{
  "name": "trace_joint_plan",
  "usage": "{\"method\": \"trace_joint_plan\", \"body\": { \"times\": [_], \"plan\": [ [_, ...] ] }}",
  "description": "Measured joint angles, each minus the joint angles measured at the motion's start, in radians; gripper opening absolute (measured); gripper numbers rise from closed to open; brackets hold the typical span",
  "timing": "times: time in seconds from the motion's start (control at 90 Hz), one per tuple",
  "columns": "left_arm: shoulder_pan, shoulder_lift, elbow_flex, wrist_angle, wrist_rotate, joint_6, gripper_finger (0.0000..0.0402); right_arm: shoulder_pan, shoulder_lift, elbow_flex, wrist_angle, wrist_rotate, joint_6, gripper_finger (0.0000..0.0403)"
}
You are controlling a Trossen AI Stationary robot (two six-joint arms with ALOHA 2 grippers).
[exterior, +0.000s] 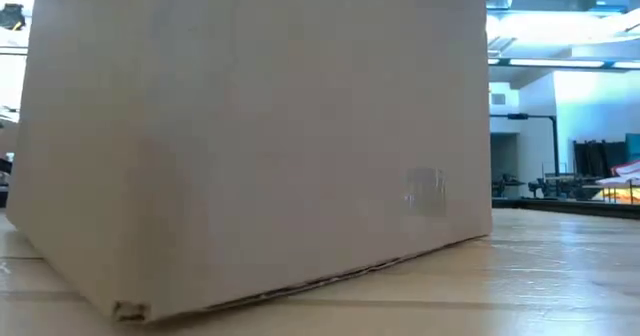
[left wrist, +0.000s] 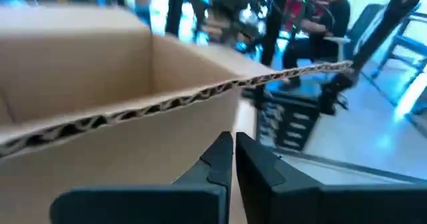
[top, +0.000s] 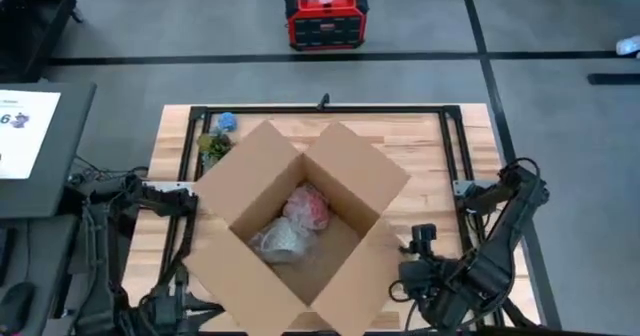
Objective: Wrap mug
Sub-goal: Move the box to the center, then close the box
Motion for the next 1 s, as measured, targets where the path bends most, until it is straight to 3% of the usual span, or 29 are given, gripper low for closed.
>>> {"method": "trace_joint_plan", "body": {
  "times": [0.211,0.378,0.478,0.722,0.878,1.0],
  "plan": [
    [0.146,0.000,0.000,0.066,-0.091,0.197,0.0000,0.048,0.000,0.067,-0.036,-0.010,0.039,0.0188],
    [0.264,0.000,0.000,0.065,-0.101,0.242,0.0000,0.044,-0.030,0.112,-0.037,-0.182,0.143,0.0174],
    [0.338,0.000,0.000,0.049,-0.071,0.248,0.0000,0.017,-0.068,0.090,-0.038,-0.194,0.242,0.0162],
    [0.482,0.002,0.000,0.040,0.208,0.306,0.0000,-0.074,-0.169,-0.184,-0.035,-0.166,0.320,0.0120],
    [0.491,0.002,-0.014,0.043,0.234,0.305,0.0000,-0.119,-0.270,-0.417,-0.042,-0.128,0.405,0.0097],
    [0.484,0.002,-0.015,0.042,0.236,0.306,0.0000,-0.121,-0.358,-0.546,-0.040,0.043,0.497,0.0086]
  ]
}}
